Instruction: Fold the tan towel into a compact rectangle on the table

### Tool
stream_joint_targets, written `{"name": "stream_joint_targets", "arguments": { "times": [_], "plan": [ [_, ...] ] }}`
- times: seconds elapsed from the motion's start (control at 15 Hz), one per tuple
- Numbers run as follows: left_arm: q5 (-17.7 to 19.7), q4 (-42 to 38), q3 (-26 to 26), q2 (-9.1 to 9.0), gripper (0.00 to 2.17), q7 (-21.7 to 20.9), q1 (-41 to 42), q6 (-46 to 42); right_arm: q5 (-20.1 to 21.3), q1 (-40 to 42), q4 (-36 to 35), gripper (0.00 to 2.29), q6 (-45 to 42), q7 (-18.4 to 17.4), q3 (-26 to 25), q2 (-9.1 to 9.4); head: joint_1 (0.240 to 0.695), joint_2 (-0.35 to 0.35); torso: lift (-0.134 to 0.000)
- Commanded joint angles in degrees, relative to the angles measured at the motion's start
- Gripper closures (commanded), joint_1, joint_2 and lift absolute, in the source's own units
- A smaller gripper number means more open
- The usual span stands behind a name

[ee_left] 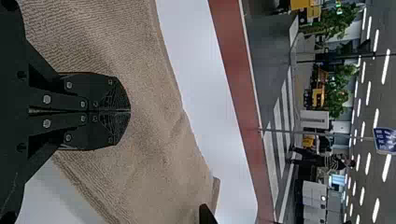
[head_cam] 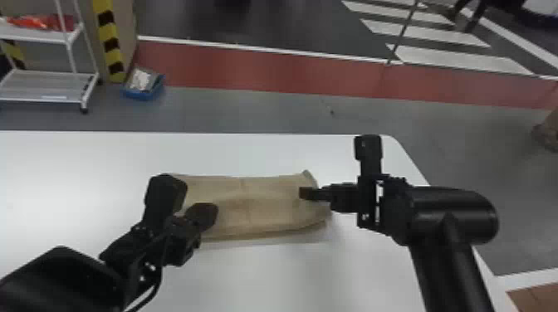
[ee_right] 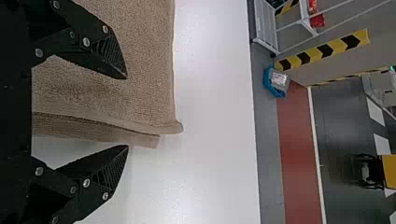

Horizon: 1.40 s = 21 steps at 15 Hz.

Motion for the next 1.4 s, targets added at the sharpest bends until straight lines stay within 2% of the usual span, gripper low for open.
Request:
{"name": "stream_joint_targets", "arguments": {
  "times": [0.0,0.6,0.73,0.87,1.0,1.33],
  "plan": [
    [0.0,0.1,0.1,-0.01,1.35,-0.1,0.0,0.0,0.2,-0.4,0.7,0.42,0.8,0.0,0.1,-0.05,0.695,-0.235,-0.124],
    [-0.1,1.1,0.1,-0.1,1.35,0.4,-0.4,0.0,0.1,-1.5,3.3,0.44,1.6,0.4,0.8,0.04,0.695,-0.231,-0.124],
    [-0.2,1.1,0.2,-0.1,1.35,0.4,-0.5,0.0,0.1,-2.0,3.5,0.62,2.7,1.1,1.2,-0.05,0.695,-0.228,-0.124],
    [-0.1,1.2,0.5,-0.1,1.35,0.4,-0.5,0.0,0.1,-2.2,3.5,0.99,3.9,1.7,1.4,-0.05,0.695,-0.221,-0.124],
    [-0.1,1.4,0.7,-0.1,1.35,0.3,-0.5,0.2,-0.1,-2.2,3.5,1.15,5.2,2.2,1.2,-0.05,0.695,-0.216,-0.124],
    [-0.1,1.8,1.1,-0.1,1.35,0.3,-0.6,0.2,-2.9,-1.8,2.4,1.21,6.2,3.5,0.2,-0.14,0.695,-0.206,-0.124]
  ]
}}
